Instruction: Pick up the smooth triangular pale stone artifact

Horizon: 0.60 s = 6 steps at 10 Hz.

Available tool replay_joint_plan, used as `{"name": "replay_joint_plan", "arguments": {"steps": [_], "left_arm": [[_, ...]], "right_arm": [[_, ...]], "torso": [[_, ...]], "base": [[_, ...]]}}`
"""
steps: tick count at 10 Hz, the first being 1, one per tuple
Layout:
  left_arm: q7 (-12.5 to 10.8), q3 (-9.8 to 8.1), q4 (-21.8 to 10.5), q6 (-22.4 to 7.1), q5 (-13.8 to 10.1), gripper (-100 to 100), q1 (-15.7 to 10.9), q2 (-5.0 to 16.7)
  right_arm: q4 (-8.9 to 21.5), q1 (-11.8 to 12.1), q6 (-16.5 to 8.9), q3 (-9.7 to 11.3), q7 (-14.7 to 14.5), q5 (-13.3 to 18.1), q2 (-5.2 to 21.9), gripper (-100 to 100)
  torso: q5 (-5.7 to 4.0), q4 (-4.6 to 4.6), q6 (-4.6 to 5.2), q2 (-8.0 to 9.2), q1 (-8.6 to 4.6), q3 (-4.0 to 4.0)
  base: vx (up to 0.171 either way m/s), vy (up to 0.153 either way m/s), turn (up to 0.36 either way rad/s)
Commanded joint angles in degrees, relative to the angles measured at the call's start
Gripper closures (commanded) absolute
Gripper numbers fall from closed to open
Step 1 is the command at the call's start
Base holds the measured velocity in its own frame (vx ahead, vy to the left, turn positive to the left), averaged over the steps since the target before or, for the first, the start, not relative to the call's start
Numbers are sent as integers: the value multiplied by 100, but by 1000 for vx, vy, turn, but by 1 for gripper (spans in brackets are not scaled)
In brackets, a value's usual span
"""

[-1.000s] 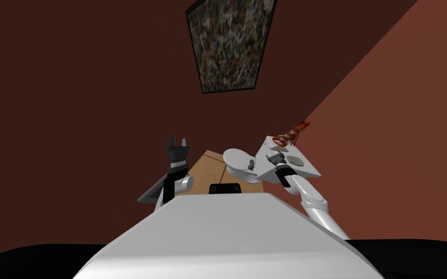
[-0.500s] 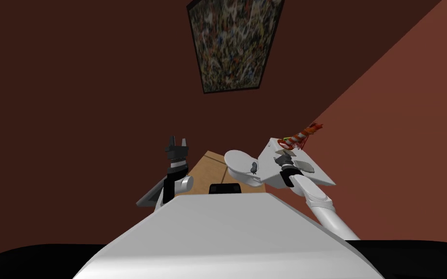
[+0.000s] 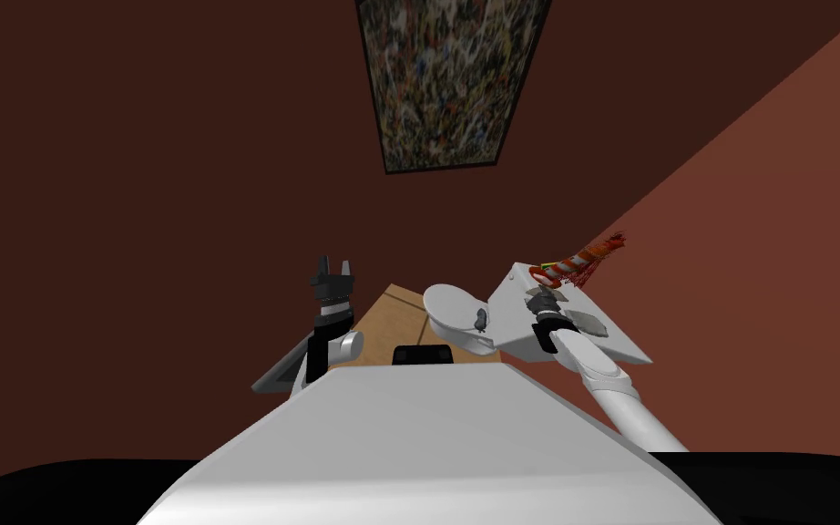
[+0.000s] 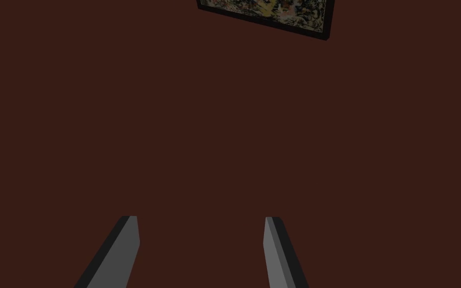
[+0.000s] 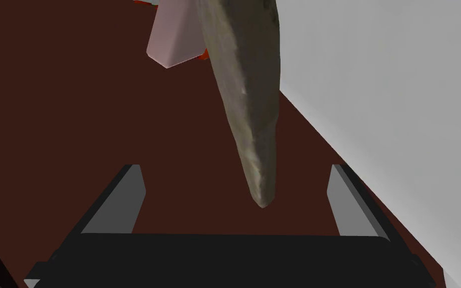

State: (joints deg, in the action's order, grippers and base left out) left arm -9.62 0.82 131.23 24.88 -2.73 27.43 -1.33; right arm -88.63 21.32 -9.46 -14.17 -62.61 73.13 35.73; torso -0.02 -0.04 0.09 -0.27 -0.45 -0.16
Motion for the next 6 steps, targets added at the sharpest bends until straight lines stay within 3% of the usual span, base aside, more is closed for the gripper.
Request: {"name": "replay_joint_plan", "arguments": {"steps": [1,2,4,5,6], "left_arm": [[0,0,0,0,0,0,0,0],[0,0,0,0,0,0,0,0],[0,0,0,0,0,0,1,0],[0,0,0,0,0,0,0,0],[0,0,0,0,0,0,2,0]], "right_arm": [[0,0,0,0,0,0,0,0],[61,-33,285,-251,-224,-68,-110,-100],[61,-33,456,-251,-224,-68,-110,-100],[123,-65,684,-503,-446,-133,-221,-100],[123,-65,843,-503,-446,-133,-221,-100]], "torso": [[0,0,0,0,0,0],[-1,1,0,6,-5,4],[0,-7,16,-27,-17,-16],[-1,-5,13,-14,-21,-9],[-1,-6,19,-23,-21,-13]], "base": [[0,0,0],[96,4,-214],[96,29,-75],[108,27,-176],[108,23,-173]]}}
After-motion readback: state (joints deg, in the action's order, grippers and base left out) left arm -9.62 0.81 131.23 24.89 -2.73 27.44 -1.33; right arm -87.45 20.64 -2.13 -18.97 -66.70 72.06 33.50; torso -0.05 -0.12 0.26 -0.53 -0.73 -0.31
